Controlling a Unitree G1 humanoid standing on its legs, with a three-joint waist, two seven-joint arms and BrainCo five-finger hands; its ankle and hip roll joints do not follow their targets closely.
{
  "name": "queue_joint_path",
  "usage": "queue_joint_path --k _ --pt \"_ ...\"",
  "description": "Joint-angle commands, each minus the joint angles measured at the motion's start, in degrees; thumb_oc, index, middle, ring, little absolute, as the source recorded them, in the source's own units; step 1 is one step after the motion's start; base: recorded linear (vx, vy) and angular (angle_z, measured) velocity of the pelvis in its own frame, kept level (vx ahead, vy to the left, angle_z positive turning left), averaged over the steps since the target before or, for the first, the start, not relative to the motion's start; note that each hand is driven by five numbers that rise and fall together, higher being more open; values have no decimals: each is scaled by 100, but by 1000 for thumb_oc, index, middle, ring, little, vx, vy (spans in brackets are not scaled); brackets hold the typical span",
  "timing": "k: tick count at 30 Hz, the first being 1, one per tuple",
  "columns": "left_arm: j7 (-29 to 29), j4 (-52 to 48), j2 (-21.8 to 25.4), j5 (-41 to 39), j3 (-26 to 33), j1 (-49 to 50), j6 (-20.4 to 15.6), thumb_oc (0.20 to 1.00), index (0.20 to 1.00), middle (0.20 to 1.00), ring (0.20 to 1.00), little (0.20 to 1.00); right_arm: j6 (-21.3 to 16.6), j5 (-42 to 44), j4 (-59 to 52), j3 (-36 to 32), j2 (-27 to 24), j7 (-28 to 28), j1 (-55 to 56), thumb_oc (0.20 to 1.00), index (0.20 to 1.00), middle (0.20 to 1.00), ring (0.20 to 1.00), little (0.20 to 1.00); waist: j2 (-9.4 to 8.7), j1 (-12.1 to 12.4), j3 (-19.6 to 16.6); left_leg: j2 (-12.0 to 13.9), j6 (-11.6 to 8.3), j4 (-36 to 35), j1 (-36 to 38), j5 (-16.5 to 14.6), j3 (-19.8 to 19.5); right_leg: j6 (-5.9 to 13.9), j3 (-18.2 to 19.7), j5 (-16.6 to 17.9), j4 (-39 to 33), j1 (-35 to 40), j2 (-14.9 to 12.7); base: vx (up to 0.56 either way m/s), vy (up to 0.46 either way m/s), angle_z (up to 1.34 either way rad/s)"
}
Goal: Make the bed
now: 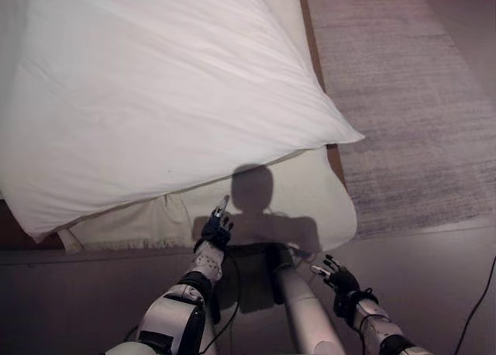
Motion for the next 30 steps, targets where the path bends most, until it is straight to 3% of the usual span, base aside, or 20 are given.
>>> queue_joint_path --k 1,7,16,22,29,30 --pt "-54 -212 101 -368 212 -351 -310 1000 1000 1000 1000 1000 -268 174 -501 206 -69 -35 121 1000 1000 1000 1000 1000 -29 -173 -178 -419 352 -5 -368 0 337 39 81 300 -595 23 510 22 -2 -5" --pt "-58 -431 185 -664 338 -603 -456 1000 1000 1000 1000 1000 -291 169 -649 204 -99 -65 232 1000 1000 1000 1000 1000 30 -208 -181 -430 347 -33 -440 -2 353 24 117 301 -647 -47 519 3 0 -1" --pt "-127 -635 692 -1057 750 -1130 -738 1000 1000 1000 1000 1000 -334 109 -652 145 -51 -139 364 1000 1000 1000 1000 1000 13 -180 -193 -376 340 -12 -440 -44 447 49 198 334 -701 -60 529 6 3 -2" --pt "-72 -514 1109 -1119 870 -1502 -776 1000 1000 1000 1000 1000 -299 90 -646 166 -55 -171 360 1000 1000 1000 1000 1000 -22 -169 -147 -347 338 75 -534 -53 455 63 176 363 -647 -149 514 0 3 -7" --pt "112 -398 1233 -1081 876 -1689 -826 1000 1000 1000 1000 1000 -291 111 -649 225 -29 -212 353 1000 1000 1000 1000 1000 -9 -160 -121 -323 336 121 -597 -55 481 71 161 362 -628 -186 495 1 6 -2" --pt "146 -430 1215 -1075 875 -1708 -857 592 592 592 592 592 -292 110 -677 235 -28 -216 349 1000 1000 1000 1000 1000 -7 -154 -120 -311 337 130 -615 -59 489 74 167 366 -627 -193 499 0 0 0"
